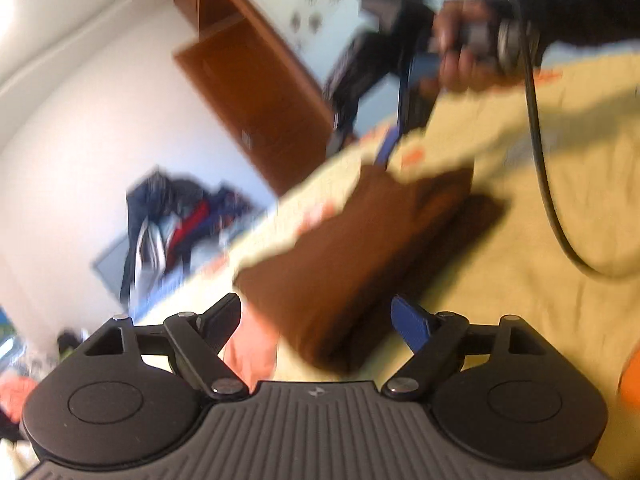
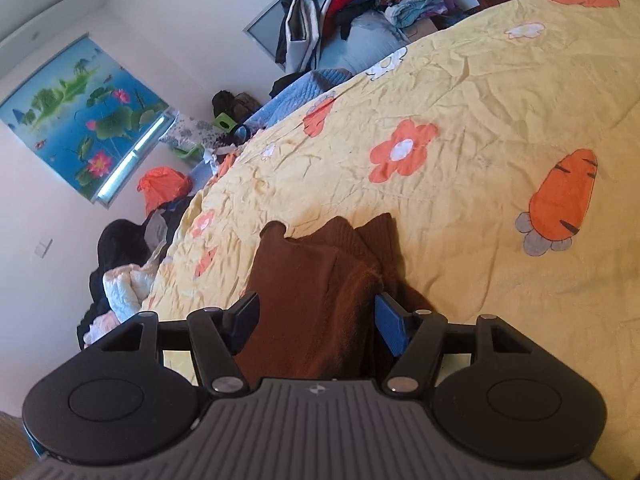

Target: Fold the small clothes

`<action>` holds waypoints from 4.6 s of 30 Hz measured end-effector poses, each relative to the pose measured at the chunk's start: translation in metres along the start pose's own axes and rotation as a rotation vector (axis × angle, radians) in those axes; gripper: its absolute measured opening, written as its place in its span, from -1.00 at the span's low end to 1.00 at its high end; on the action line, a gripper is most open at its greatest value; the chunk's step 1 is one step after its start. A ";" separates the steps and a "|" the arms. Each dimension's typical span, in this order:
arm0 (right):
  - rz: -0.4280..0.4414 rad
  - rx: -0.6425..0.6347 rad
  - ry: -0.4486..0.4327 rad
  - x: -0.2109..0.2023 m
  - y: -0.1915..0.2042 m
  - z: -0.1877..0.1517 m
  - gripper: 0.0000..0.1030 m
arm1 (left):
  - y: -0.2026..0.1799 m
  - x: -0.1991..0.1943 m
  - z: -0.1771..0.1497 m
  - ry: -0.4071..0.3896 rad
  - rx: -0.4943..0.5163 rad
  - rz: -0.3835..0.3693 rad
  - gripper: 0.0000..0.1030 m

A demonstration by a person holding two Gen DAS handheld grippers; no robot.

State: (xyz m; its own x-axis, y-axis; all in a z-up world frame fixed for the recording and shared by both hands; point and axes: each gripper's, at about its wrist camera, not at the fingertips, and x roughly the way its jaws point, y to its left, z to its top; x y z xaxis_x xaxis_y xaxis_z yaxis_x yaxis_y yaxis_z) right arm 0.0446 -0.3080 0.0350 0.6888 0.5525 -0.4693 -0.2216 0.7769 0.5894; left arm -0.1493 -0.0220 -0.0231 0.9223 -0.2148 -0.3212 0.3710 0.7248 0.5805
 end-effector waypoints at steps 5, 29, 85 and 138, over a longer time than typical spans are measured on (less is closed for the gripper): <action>-0.089 -0.039 0.074 0.022 0.006 -0.012 0.25 | 0.011 0.005 0.001 0.033 -0.128 0.022 0.60; -0.175 -0.059 -0.088 0.003 0.013 0.012 0.23 | 0.045 -0.005 -0.012 0.077 -0.124 -0.153 -0.66; -0.081 0.117 0.058 0.048 0.000 -0.038 0.64 | 0.186 0.167 -0.062 0.384 -1.163 -0.571 -0.26; -0.181 -0.167 -0.040 0.042 0.064 -0.041 0.76 | 0.151 0.093 -0.029 0.175 -0.736 -0.302 0.46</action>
State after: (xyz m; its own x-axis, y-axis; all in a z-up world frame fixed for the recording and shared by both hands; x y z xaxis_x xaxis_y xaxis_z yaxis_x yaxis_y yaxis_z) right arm 0.0306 -0.2226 0.0263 0.7538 0.3896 -0.5291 -0.2006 0.9033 0.3792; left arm -0.0107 0.0860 0.0129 0.7411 -0.4084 -0.5329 0.3785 0.9097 -0.1708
